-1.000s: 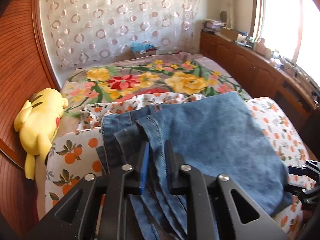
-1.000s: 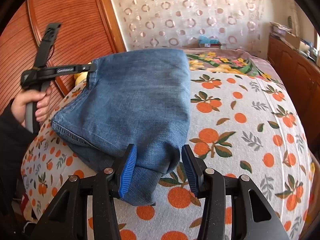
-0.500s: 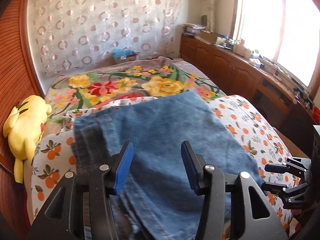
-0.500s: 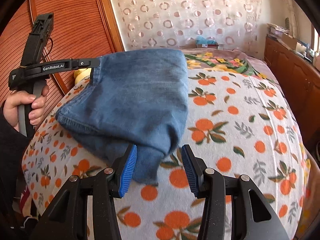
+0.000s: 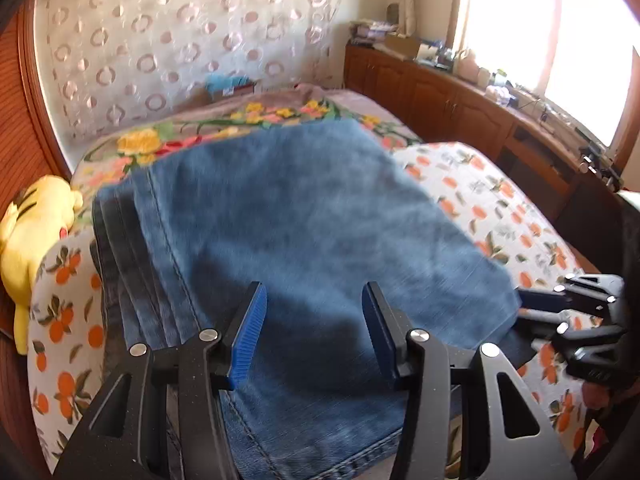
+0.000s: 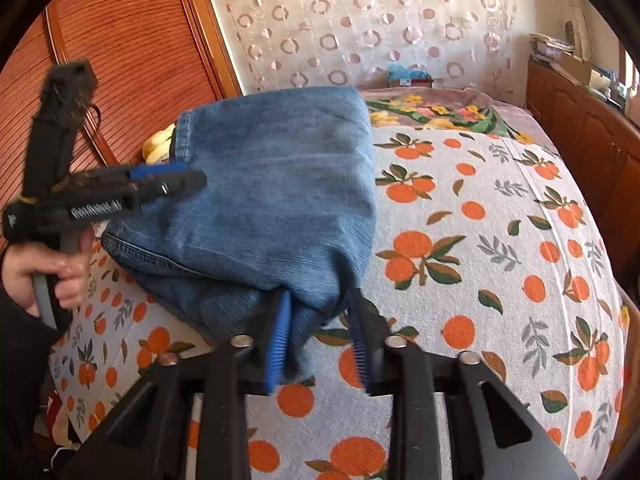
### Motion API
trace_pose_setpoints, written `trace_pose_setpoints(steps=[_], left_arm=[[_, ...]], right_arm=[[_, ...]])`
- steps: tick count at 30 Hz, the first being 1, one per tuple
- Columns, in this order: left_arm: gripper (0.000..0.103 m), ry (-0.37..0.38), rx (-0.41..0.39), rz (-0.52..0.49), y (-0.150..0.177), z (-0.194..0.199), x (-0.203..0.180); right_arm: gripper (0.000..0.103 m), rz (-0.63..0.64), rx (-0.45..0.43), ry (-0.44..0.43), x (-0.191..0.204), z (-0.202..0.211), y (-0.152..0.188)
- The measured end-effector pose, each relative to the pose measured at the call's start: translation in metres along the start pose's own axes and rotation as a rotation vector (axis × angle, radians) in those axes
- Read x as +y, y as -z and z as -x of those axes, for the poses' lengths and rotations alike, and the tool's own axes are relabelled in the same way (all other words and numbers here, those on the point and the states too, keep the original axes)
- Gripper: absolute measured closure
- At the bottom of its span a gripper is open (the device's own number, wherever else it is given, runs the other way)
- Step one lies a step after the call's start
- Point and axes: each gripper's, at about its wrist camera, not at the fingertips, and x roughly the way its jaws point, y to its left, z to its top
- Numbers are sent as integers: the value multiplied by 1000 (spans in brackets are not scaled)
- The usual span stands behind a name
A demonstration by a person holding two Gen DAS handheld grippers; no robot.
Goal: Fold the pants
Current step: 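Press the jeans stack flat with the open left gripper, then grasp the jeans edge with the right gripper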
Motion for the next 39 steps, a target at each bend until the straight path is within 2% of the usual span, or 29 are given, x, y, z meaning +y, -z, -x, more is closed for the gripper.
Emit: trace_pose_setpoints(steps=[1,3,13,16,23,26,28,31,35,38,39], left_arm=[[52,-7,10,3,2,-3,1],[52,-10,24,6,7,-9,2],[52,-10,25,23,12,-15,14],[52,-16,22,22,11,-14,12],[52,-27,26,15,8,-11,11],[52,-15,18,22,5,-7,9],[52,-10,9,18,3,-2,6],[52,-6,-9,2,-2,4,-1],[50,13,-37,-13,-11,10,-8],[21,12,-48,-21,-18,10,-13],[21,9,-60,-26,-21,11,-15]], right_arm=[[95,0,-10,-10,1,2,0],[99,5,-28,-14,2,6,2],[102,25,-45,-11,8,28,14],[102,0,-19,-9,2,26,15],[101,-24,-43,12,-6,39,11],[92,-34,-53,32,-10,39,8],[77,-37,-53,38,-13,36,4],[63,-31,-51,23,-12,28,-2],[61,-33,-47,4,-11,16,-4],[60,-35,-51,-4,-12,12,-5],[59,-37,-52,-7,-13,11,-5]])
